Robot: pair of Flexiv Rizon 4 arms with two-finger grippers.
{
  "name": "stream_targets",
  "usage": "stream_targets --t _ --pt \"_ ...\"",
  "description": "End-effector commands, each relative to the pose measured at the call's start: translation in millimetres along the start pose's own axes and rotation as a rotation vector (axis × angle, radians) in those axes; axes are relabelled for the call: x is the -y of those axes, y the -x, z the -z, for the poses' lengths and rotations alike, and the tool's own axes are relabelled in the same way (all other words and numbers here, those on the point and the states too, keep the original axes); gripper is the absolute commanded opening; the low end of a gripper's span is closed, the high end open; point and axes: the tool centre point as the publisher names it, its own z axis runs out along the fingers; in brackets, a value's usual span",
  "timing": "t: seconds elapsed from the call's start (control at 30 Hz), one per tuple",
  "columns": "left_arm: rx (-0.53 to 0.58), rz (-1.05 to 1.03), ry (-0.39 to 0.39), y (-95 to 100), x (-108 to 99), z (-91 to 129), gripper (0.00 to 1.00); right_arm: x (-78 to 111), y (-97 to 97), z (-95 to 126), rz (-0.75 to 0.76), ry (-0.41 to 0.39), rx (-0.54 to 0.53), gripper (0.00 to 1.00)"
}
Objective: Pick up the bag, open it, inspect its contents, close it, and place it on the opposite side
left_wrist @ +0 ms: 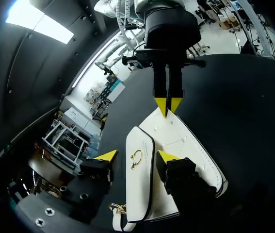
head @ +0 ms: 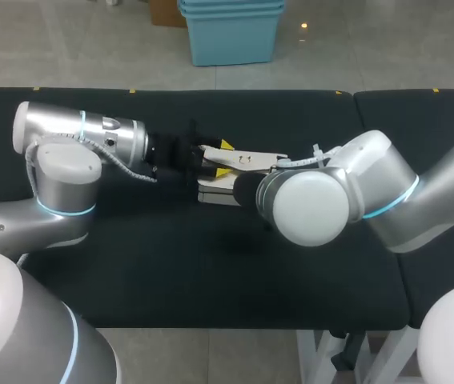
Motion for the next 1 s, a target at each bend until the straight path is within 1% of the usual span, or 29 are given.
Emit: stream_targets --t 0.03,0.07,0.13,0.17,0.2,0.23,0.27,0.33,0.37,0.4,0.43,0.47,0.53,0.6,0.7,0.73,0.9,0.93,0.97,1.0 --pt "0.041 0.023 -0.016 4.0 14 20 1.00 -0.4 1.1 5 -0.004 -0.012 -0.006 0.71" --pt "0.043 0.031 -0.031 6.4 18 23 1.00 -1.1 2.4 8 -0.001 -0.013 -0.008 1.00" --pt "0.065 0.055 -0.018 11.0 25 28 1.00 -2.2 5.7 13 0.008 -0.019 -0.024 1.00" --pt "0.061 0.068 -0.030 13.1 29 30 1.00 -2.8 7.4 17 0.008 -0.016 -0.024 1.00" --pt "0.069 0.077 -0.018 14.3 32 32 1.00 -3.2 9.3 20 0.008 -0.012 -0.028 1.00" --pt "0.080 0.103 -0.007 16.6 35 34 1.00 -3.7 11.3 23 0.011 -0.025 -0.038 1.00" --pt "0.075 0.125 -0.015 18.3 38 35 1.00 -4.2 13.6 27 0.010 -0.015 -0.050 1.00" --pt "0.093 0.195 0.009 22.0 41 40 1.00 -4.4 19.1 33 0.006 -0.023 -0.073 1.00" --pt "0.090 0.221 0.010 23.8 42 42 1.00 -4.5 22.0 36 0.002 -0.009 -0.089 1.00" --pt "0.098 0.252 0.022 25.3 43 44 1.00 -4.3 25.3 39 -0.002 -0.004 -0.100 1.00" --pt "0.105 0.291 0.038 27.2 43 46 1.00 -4.6 28.1 41 0.005 -0.015 -0.124 1.00" --pt "0.105 0.322 0.056 28.8 43 48 1.00 -4.9 31.2 43 0.003 0.000 -0.139 1.00" --pt "0.099 0.409 0.124 31.1 40 51 1.00 -4.2 37.1 47 -0.001 0.004 -0.180 1.00" --pt "0.076 0.484 0.174 32.0 39 54 1.00 -3.1 42.7 50 -0.010 0.031 -0.216 1.00" --pt "0.030 0.564 0.229 32.0 37 59 1.00 0.2 50.4 52 -0.023 0.052 -0.276 1.00" --pt "0.021 0.595 0.241 32.2 36 61 1.00 1.4 52.7 53 -0.022 0.035 -0.297 1.00" --pt "-0.050 0.671 0.295 31.9 38 68 1.00 6.2 62.6 58 -0.037 0.027 -0.382 1.00" --pt "-0.074 0.682 0.296 31.6 39 70 1.00 6.8 63.9 59 -0.039 -0.001 -0.393 1.00" --pt "-0.110 0.683 0.296 30.7 40 71 1.00 7.6 65.1 59 -0.040 -0.010 -0.406 1.00" --pt "-0.131 0.685 0.313 29.9 40 71 1.00 8.7 66.3 61 -0.041 -0.017 -0.428 1.00"
